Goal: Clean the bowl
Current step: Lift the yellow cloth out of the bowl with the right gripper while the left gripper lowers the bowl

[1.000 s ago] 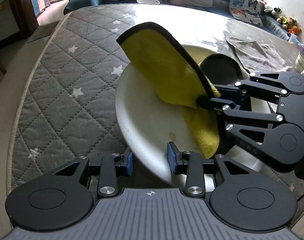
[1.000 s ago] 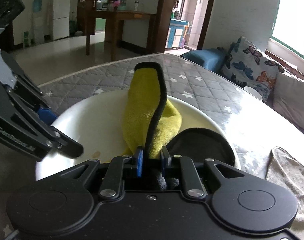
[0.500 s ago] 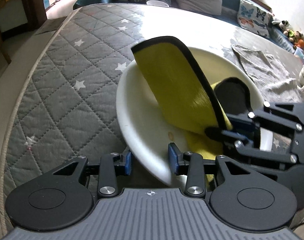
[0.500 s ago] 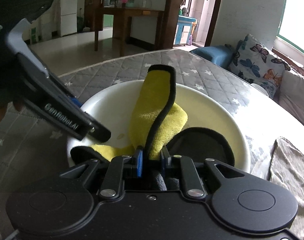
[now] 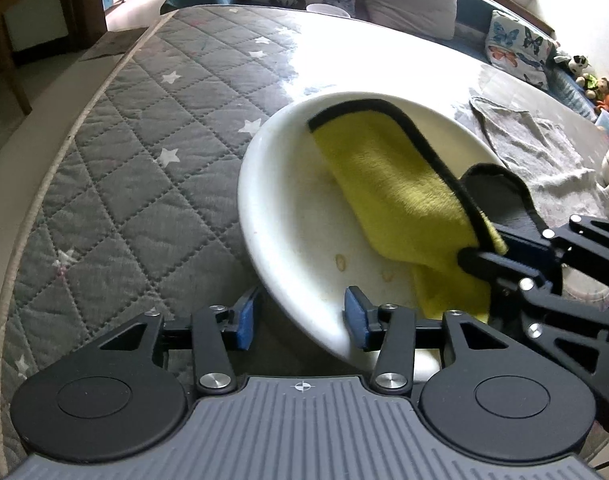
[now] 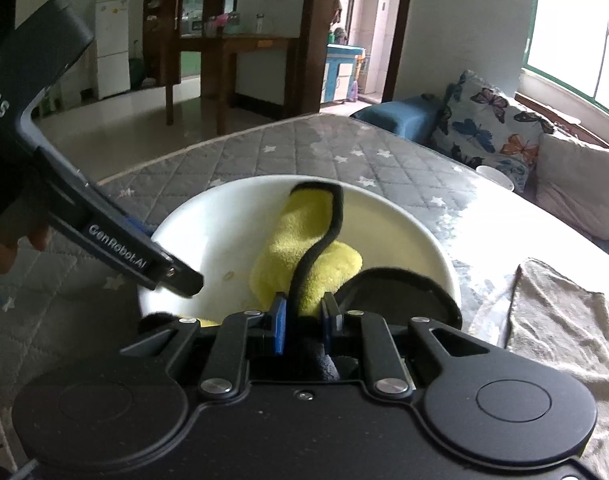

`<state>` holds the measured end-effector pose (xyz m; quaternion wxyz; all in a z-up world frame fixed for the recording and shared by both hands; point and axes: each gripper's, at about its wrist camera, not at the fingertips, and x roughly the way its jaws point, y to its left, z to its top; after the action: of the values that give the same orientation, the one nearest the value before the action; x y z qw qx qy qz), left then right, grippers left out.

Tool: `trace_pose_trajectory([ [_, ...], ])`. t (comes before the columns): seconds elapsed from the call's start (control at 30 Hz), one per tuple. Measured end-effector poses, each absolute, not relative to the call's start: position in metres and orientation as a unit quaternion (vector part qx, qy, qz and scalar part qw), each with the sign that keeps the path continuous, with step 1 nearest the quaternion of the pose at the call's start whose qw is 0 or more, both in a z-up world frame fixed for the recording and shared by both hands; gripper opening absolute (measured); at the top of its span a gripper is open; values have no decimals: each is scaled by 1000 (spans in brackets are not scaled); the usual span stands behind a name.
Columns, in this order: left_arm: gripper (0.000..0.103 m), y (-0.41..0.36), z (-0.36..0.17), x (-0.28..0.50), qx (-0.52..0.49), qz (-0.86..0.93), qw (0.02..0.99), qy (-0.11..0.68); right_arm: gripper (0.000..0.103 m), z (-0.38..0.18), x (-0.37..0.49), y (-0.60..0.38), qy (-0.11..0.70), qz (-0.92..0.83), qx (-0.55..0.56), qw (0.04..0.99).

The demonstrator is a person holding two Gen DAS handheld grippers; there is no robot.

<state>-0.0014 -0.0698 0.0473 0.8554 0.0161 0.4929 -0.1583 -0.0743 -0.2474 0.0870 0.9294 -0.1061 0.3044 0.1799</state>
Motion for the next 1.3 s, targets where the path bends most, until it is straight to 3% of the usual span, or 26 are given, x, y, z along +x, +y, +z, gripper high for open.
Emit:
trace_pose_trajectory([
  [0.13, 57, -67, 51, -8, 19, -148, 863, 483, 19, 94, -77, -256, 295, 170, -99, 935],
  [0.63, 67, -61, 64, -28, 16, -154, 872, 464, 19, 107, -86, -292, 271, 114, -87, 952],
  [1.3, 70, -61, 69, -46, 19, -169, 872, 460, 19, 86, -73, -331, 289, 36, -110, 950],
])
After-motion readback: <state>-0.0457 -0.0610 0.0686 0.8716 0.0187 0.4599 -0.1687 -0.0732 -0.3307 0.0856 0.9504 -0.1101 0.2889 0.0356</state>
